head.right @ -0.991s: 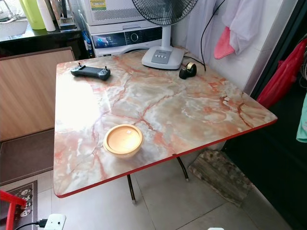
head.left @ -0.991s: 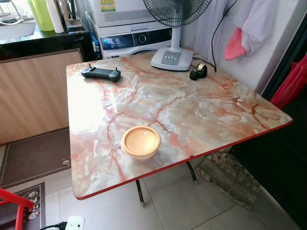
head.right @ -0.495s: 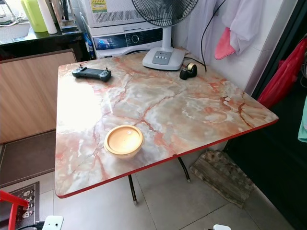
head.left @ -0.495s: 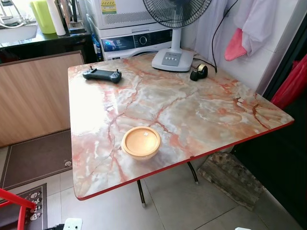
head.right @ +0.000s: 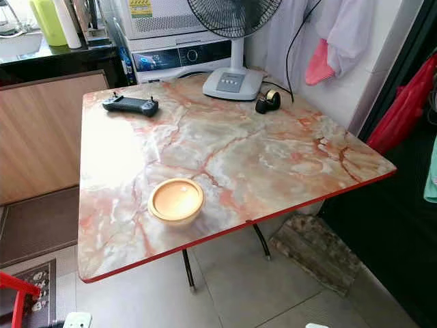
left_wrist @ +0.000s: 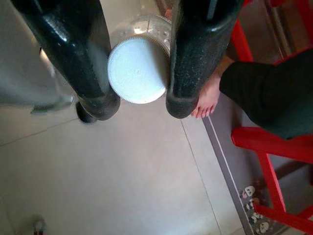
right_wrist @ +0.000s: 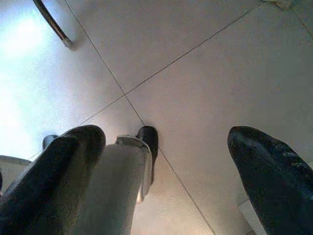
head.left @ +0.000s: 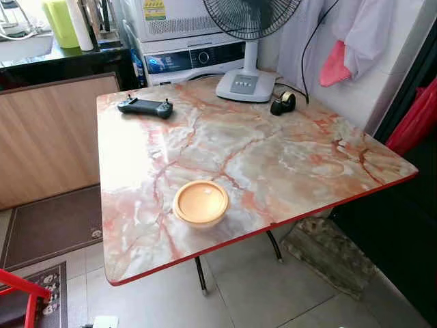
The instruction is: Restocking fridge
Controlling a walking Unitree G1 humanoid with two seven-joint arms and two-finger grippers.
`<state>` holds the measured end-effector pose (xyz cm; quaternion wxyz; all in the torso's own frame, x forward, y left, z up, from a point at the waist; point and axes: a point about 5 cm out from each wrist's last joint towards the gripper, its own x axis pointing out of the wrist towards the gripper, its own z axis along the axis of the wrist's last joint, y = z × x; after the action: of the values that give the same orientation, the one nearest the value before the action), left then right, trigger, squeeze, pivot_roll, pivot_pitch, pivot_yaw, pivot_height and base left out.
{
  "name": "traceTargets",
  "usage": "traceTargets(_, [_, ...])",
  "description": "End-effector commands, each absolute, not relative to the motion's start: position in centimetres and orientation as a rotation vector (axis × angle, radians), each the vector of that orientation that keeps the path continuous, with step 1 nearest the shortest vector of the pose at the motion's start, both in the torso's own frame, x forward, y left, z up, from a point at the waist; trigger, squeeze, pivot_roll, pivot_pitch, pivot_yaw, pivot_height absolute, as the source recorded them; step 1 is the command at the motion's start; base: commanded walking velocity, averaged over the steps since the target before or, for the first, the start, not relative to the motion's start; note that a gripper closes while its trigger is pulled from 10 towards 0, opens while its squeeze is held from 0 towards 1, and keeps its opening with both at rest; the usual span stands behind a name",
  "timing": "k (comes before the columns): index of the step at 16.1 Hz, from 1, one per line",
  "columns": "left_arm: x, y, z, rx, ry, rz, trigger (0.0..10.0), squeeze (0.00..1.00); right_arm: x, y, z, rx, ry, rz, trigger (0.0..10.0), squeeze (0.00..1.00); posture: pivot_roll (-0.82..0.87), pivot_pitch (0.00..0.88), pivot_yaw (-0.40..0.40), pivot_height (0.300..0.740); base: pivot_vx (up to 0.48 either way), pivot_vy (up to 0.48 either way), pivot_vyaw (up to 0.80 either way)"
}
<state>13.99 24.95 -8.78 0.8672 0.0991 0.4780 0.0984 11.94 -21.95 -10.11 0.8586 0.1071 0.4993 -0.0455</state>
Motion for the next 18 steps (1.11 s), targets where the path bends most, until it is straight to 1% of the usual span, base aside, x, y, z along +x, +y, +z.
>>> traceTargets(1, [13.9, 24.9, -8.9, 0.197, 1.009, 0.207, 10.0, 0.0, 11.5, -22.0, -10.2, 0.229, 1.064, -0.098, 10.0, 0.0, 0.08, 0.0, -0.009, 0.74, 0.0, 0.0, -0.79])
traceTargets(7, [13.1, 25.3, -9.0, 0.192, 1.03, 0.211, 10.0, 0.0, 11.4, -22.2, -10.2, 0.225, 1.077, -0.085, 10.0, 0.0, 0.09, 0.0, -0.018, 0.74, 0.0, 0.0, -0.79])
traceTargets(13, [13.6, 24.5, -9.1, 0.175, 1.034, 0.206, 10.0, 0.0, 11.4, -22.3, -10.2, 0.213, 1.084, -0.08, 10.0, 0.0, 0.09, 0.0, -0.029, 0.74, 0.0, 0.0, -0.79])
traceTargets(18, [12.8, 25.7, -9.1, 0.17, 1.057, 0.22, 10.0, 0.0, 11.4, -22.3, -10.2, 0.191, 1.094, -0.049, 10.0, 0.0, 0.1, 0.0, -0.036, 0.74, 0.0, 0.0, -0.79])
